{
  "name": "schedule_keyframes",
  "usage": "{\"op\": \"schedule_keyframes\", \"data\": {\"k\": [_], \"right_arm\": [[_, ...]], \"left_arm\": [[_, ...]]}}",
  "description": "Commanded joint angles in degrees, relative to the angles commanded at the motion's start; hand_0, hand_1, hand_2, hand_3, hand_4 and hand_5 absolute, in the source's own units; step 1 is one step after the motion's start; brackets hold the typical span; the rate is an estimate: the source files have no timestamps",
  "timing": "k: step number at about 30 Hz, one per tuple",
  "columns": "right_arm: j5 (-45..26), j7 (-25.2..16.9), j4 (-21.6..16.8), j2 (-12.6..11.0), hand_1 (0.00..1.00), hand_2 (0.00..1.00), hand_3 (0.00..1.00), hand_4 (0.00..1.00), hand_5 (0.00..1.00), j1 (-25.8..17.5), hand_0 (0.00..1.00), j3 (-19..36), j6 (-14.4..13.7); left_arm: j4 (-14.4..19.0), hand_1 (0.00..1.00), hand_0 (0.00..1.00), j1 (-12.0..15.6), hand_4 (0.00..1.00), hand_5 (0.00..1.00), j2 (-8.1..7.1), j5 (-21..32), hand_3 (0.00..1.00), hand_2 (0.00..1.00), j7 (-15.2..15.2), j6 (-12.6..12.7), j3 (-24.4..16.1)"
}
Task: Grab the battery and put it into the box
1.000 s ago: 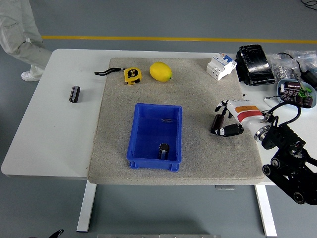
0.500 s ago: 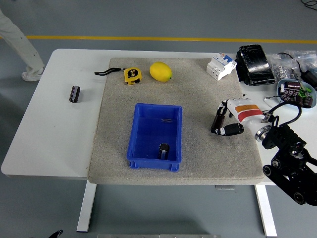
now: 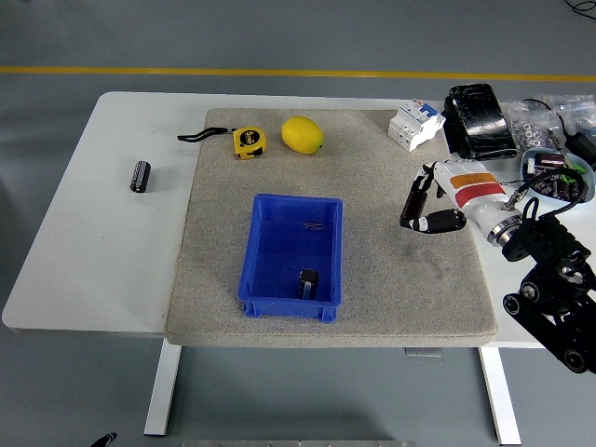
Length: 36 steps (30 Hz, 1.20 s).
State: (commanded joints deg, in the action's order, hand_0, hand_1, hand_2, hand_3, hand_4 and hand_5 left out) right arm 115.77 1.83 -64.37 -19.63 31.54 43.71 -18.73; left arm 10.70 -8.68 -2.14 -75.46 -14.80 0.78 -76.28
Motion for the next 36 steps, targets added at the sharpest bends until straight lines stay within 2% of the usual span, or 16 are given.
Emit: {"op": "schedule_keyframes", "data": {"k": [7, 12, 21, 30, 36], "right_arm": [[-0.9, 0.3, -6.0, -0.3, 0.371, 0.459, 0.501, 0.998, 0.285, 1.0, 0.228, 1.5, 0.4], [-5.2, 0.2, -11.4, -0.9, 0.371, 0.459, 0.501, 0.998, 0.285, 1.7, 0.228, 0.3, 1.2], [-7.4, -0.5, -21.2, -2.1, 0.377, 0.46, 0.502, 0.997, 0.286, 4.2, 0.227, -7.9, 2.4], [-8.6, -3.2, -20.2, -0.2, 0.377, 0.459, 0.502, 0.994, 0.285, 8.2, 0.226, -14.5, 3.3], [-7.2, -3.9, -18.9, 1.5, 0.378, 0.459, 0.501, 0.994, 0.285, 9.9, 0.226, -15.4, 4.0]], "left_arm": [[0.0, 0.737, 0.744, 0.1, 0.816, 0.878, -0.11, 0.2, 0.854, 0.871, 0.0, 0.0, 0.2], [0.1, 0.737, 0.744, 0.0, 0.816, 0.878, -0.17, 1.0, 0.854, 0.871, 0.0, 0.1, 0.8], [0.1, 0.737, 0.745, -0.1, 0.816, 0.876, -0.19, 1.9, 0.855, 0.871, 0.1, 0.2, 1.5], [0.2, 0.737, 0.745, -0.2, 0.816, 0.876, -0.33, 3.7, 0.854, 0.867, 0.0, 0.4, 3.2], [0.2, 0.736, 0.745, -0.4, 0.816, 0.876, -0.39, 3.9, 0.853, 0.868, 0.0, 0.5, 3.5]]}}
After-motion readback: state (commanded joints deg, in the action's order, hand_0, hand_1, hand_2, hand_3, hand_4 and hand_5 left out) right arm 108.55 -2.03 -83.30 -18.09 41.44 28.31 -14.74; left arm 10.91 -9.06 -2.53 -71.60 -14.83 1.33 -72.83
